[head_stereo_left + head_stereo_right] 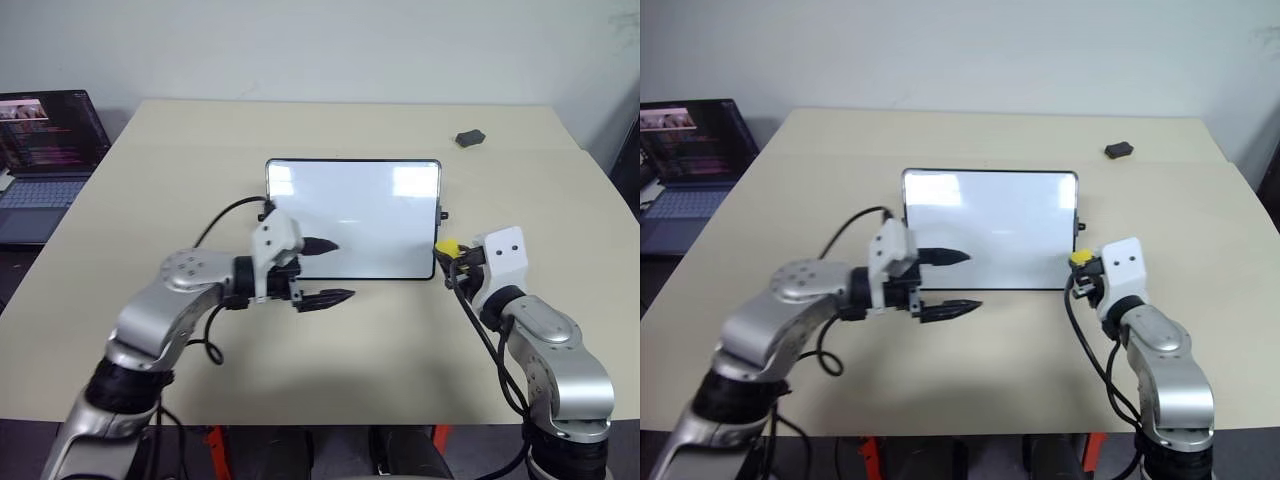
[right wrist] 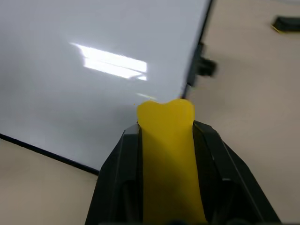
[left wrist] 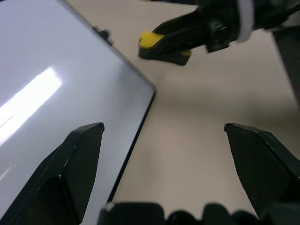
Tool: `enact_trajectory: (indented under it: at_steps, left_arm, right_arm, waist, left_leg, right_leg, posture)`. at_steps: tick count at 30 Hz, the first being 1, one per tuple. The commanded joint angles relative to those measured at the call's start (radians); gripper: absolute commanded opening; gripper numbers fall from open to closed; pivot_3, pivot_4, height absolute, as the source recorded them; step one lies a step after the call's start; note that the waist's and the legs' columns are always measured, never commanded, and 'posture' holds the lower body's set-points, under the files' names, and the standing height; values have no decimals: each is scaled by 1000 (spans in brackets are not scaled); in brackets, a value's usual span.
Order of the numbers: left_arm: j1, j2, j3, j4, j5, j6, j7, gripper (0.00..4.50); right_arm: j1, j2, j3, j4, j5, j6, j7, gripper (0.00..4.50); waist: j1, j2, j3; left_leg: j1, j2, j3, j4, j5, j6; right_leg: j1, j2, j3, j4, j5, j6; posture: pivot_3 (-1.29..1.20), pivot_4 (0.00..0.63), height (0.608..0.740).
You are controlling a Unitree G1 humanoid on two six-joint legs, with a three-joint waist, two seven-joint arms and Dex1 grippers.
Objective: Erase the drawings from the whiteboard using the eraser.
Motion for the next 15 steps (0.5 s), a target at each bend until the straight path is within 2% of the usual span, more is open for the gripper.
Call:
enact_trajectory:
  at_steps: [1, 6, 15]
  left_arm:
    - [-70, -27, -89, 40, 54, -67, -73, 4500]
    - [-116, -38, -190, 104, 157, -171, -146, 4500]
    - [-111, -94, -203, 127, 212, -198, -149, 4500]
  right_arm:
    - [41, 17, -61, -39, 0, 11, -60, 1102]
    - [76, 48, -92, -4, 21, -5, -103, 1102]
    - [65, 38, -69, 73, 44, -53, -121, 1102]
  waist:
    - [-3, 0, 0]
    - [-9, 1, 0]
    - [-3, 1, 0]
  left_leg:
    - [0, 0, 0, 0, 0, 0]
    - [1, 1, 2, -1, 0, 0]
    - [1, 0, 2, 1, 0, 1]
  right_leg:
    - [0, 0, 0, 0, 0, 0]
    - [0, 2, 2, 1, 0, 0]
    - [0, 2, 2, 4, 0, 0]
  posture:
    - [0, 150, 740]
    - [0, 150, 740]
    - [0, 150, 740]
